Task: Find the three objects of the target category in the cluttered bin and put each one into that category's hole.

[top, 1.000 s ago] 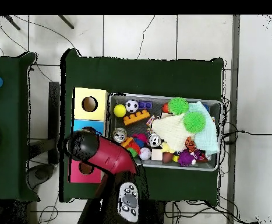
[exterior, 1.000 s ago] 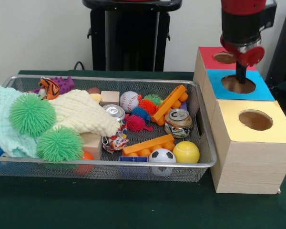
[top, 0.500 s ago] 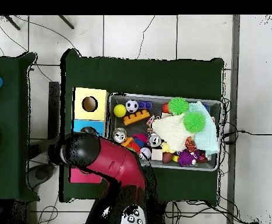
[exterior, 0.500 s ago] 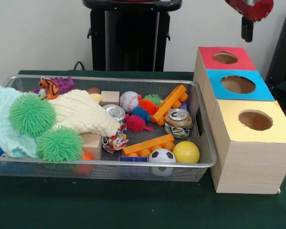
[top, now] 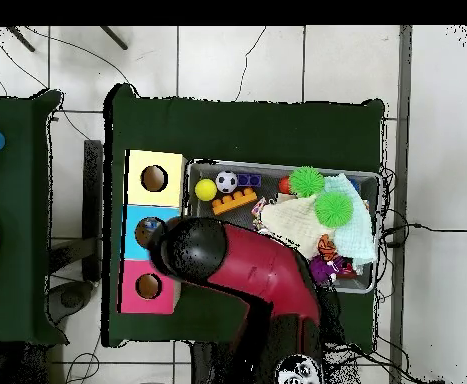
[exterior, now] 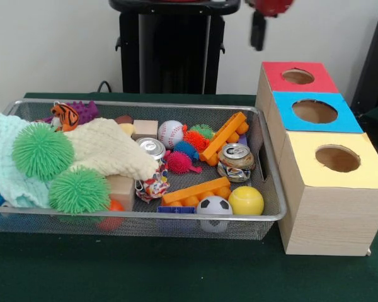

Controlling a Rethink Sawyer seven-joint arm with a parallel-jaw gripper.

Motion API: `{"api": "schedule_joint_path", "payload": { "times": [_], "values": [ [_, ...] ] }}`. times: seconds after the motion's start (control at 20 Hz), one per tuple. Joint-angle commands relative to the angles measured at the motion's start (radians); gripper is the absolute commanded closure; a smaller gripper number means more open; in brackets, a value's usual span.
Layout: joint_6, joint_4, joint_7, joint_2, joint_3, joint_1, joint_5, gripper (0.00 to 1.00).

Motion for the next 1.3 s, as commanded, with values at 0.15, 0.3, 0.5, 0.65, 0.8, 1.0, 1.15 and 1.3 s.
{"api": "schedule_joint_path", "payload": {
  "times": [0.15, 0.3, 0.5, 0.65, 0.8, 1.0, 1.15, 1.3],
  "values": [
    [-0.165, -0.057, -0.526, 0.082, 0.214, -0.313, -0.266, 1.00],
    [-0.189, -0.065, -0.569, 0.092, 0.271, -0.371, -0.348, 1.00],
    [-0.218, -0.098, -0.659, 0.117, 0.315, -0.434, -0.472, 1.00],
    [-0.215, -0.150, -0.720, 0.161, 0.357, -0.504, -0.533, 1.00],
    [-0.214, -0.174, -0.708, 0.182, 0.373, -0.523, -0.578, 1.00],
    [-0.170, -0.192, -0.681, 0.175, 0.351, -0.506, -0.633, 1.00],
    [-0.193, -0.221, -0.637, 0.196, 0.320, -0.492, -0.690, 1.00],
    [-0.213, -0.251, -0.628, 0.223, 0.320, -0.500, -0.729, 1.00]
  ]
}}
